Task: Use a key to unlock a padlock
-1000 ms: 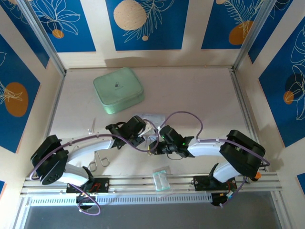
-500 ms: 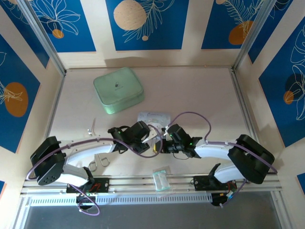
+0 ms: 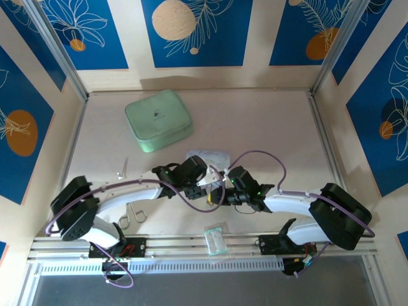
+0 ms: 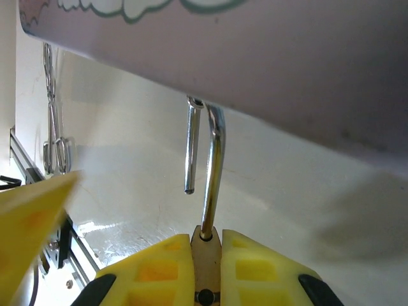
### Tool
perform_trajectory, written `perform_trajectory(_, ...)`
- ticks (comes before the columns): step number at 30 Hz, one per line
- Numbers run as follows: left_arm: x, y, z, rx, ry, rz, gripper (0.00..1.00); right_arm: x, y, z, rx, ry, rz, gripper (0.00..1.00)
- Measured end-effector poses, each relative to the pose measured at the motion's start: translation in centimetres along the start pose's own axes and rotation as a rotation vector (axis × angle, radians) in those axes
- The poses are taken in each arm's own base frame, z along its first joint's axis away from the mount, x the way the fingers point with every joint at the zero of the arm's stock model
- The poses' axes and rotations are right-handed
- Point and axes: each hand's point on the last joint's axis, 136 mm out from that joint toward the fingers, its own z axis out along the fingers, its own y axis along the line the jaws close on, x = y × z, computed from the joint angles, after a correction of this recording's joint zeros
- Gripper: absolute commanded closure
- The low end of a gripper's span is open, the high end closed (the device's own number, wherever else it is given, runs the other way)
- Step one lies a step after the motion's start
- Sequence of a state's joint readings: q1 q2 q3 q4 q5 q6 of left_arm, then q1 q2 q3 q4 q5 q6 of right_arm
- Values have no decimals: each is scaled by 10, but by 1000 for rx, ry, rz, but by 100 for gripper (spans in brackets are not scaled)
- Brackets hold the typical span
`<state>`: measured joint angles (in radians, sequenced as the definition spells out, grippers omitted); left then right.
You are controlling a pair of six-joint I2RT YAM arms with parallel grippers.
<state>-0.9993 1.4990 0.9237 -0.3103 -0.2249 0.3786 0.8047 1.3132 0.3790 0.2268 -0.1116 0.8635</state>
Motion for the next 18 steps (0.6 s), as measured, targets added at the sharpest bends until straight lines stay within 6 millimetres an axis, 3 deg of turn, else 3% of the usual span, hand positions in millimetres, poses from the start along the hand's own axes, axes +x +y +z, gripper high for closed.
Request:
perform_trajectory(5, 2, -3, 10, 9, 29, 42, 35, 3, -4, -7, -1, 8, 9, 90)
perform_trajectory(8, 1, -2, 8, 10, 29, 30, 57, 3, -5, -8, -4, 10, 16, 92)
perform_trajectory(18, -1, -3, 11, -27, 40, -62, 65, 0, 4, -7, -85, -39, 86, 92)
